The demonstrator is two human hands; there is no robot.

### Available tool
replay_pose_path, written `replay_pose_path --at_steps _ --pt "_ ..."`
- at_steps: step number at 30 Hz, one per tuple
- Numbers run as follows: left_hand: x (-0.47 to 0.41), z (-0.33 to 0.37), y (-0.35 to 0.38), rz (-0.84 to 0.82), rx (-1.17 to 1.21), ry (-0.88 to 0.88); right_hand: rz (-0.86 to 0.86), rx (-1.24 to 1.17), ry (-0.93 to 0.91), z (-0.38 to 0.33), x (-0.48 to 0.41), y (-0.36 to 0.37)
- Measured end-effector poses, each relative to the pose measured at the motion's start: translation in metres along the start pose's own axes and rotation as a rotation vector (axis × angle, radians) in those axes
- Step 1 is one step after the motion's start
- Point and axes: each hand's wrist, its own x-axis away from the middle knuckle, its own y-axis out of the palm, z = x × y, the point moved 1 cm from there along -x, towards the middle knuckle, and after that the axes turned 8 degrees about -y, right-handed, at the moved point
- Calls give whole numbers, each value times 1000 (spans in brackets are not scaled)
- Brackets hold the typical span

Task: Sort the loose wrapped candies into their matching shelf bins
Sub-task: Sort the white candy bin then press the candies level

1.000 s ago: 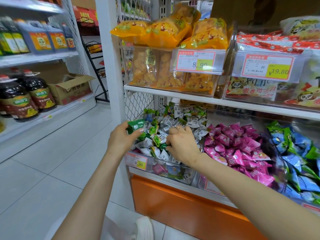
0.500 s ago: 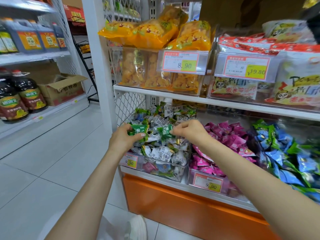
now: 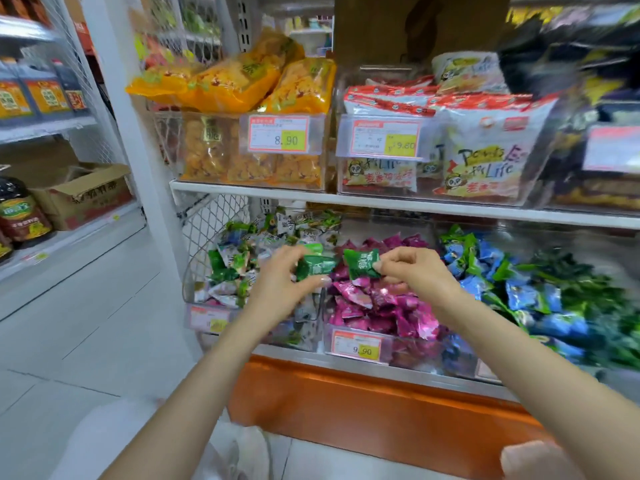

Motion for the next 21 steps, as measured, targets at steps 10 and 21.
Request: replay_pose_path --at_steps 10,21 --pt "-1 170 170 -393 24 312 452 -57 27 39 99 -190" --pt "-40 288 297 -584 -159 354 668 142 230 86 82 -334"
